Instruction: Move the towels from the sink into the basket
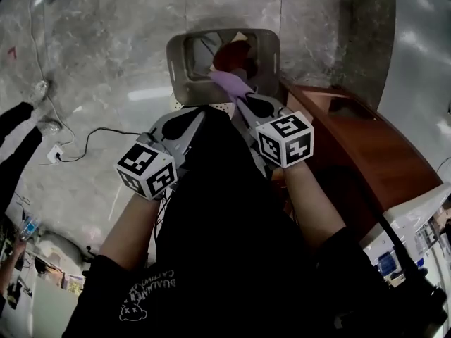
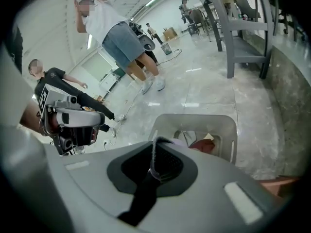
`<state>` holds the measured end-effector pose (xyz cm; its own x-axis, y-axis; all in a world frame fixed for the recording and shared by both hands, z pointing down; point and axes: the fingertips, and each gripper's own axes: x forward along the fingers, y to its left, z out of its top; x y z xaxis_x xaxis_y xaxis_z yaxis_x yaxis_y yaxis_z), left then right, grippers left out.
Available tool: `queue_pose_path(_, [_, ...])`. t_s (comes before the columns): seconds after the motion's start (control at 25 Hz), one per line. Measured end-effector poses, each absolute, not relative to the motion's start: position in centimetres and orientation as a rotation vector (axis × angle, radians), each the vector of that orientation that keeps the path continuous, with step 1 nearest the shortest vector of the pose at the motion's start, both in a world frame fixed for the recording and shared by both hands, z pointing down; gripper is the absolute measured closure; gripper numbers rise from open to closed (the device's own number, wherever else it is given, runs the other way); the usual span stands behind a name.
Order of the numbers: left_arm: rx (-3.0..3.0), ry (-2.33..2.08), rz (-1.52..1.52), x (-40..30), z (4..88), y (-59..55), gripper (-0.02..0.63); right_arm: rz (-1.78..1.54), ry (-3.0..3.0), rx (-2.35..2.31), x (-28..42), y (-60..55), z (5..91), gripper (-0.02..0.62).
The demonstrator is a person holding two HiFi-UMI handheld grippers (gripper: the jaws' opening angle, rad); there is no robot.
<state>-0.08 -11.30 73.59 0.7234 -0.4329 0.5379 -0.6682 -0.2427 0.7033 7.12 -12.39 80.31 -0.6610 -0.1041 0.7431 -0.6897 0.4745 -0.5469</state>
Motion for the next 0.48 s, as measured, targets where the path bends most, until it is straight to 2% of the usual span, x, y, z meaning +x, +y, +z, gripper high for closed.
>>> queue_pose_path(0.48, [1.96, -0.826, 0.37, -1.4, 87.9, -9.8, 0.601, 1.138, -2.13, 0.707, 6.3, -12.1, 93.4, 0.575])
